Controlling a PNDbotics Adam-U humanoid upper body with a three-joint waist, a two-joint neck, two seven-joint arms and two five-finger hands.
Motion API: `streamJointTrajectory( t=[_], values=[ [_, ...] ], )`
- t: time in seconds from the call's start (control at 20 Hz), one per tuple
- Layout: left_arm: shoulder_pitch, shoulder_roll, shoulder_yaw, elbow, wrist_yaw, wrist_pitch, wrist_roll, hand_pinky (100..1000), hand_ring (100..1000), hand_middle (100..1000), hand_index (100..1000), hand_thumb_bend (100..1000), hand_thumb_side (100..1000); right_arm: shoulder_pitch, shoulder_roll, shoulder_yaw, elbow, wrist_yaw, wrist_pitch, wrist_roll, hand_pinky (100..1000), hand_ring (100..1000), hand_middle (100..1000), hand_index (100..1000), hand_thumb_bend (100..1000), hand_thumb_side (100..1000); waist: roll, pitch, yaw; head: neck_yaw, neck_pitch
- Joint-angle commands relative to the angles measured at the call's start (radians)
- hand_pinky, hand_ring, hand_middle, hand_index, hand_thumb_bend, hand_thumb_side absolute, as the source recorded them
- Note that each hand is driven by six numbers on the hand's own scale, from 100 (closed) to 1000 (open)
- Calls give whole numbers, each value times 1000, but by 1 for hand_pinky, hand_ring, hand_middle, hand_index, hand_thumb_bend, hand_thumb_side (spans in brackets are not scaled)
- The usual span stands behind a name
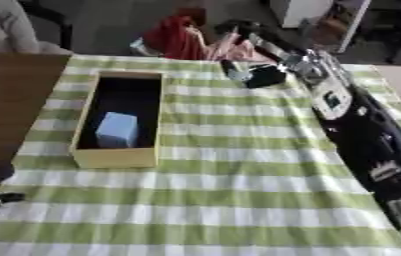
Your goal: Pick up objects on the table and place them in the box.
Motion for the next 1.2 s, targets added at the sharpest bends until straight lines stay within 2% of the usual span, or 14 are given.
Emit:
streamJointTrajectory(
  t=[0.05,0.25,0.55,0.9,1.2],
  values=[
    [-4,14,12,-17,-5,-3,8,648,878,749,681,100,584,40,-62,-91,-40,-60,51,-56,730,1000,814,961,100,662,6,-11,-12,14,5],
    [-1,14,14,-17,-7,-5,8,648,879,749,681,100,583,130,-77,-167,-77,-128,119,-124,718,1000,804,957,100,721,13,-10,-34,25,16],
    [3,13,16,-15,-13,-7,8,648,880,750,681,100,581,222,-80,-180,-135,-232,205,-228,708,1000,799,954,100,769,20,-7,-60,36,49],
    [6,13,18,-14,-22,-10,8,649,881,751,680,100,586,286,-77,-154,-159,-358,222,-347,703,1000,791,952,100,785,24,4,-71,44,79],
    [5,13,15,-14,-27,-11,3,649,882,751,678,100,585,302,-83,-145,-171,-467,227,-348,700,1000,787,951,100,786,25,8,-76,54,89]
  ],
)
